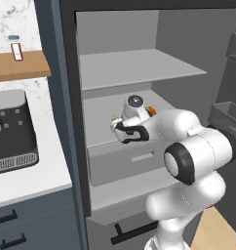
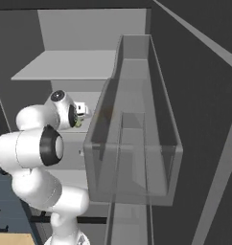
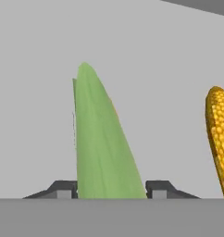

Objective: Place one corn and one chicken drumstick in each tupperware on the nearby counter, to pack two identical lunches.

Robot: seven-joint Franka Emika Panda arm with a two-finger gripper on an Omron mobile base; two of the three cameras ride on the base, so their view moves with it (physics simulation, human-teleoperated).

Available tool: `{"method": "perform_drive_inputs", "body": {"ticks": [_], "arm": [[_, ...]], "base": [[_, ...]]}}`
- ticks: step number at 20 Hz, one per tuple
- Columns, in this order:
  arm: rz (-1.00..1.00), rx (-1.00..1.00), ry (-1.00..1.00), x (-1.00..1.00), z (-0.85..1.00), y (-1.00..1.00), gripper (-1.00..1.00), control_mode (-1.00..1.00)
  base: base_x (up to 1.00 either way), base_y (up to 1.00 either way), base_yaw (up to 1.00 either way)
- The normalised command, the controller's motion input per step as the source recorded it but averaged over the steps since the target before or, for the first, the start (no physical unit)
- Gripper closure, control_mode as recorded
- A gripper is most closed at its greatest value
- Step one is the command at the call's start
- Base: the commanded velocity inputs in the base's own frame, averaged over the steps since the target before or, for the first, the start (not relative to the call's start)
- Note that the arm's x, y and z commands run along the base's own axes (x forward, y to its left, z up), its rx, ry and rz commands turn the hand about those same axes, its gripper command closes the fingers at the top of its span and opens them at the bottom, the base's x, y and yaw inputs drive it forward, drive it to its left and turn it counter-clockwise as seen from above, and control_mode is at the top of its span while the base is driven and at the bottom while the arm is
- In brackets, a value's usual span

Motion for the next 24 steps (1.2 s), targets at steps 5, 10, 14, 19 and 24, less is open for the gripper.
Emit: {"method": "perform_drive_inputs", "body": {"ticks": [5, 10, 14, 19, 24], "arm": [[0.0, 0.01, -0.06, -1.0, 0.25, -0.03, 1.0, -1.0], [0.0, 0.0, -0.08, -1.0, 0.5, -0.12, 1.0, -1.0], [0.0, 0.02, -0.09, -1.0, 0.66, -0.21, 1.0, -1.0], [0.0, 0.03, -0.01, -1.0, 0.63, -0.26, 1.0, -1.0], [0.0, 0.02, 0.01, -0.98, 0.59, -0.2, 1.0, -1.0]], "base": [[0.0, 0.0, 0.0], [0.0, 0.0, 0.0], [0.0, 0.0, 0.0], [0.0, 0.0, 0.0], [0.0, 0.0, 0.0]]}}
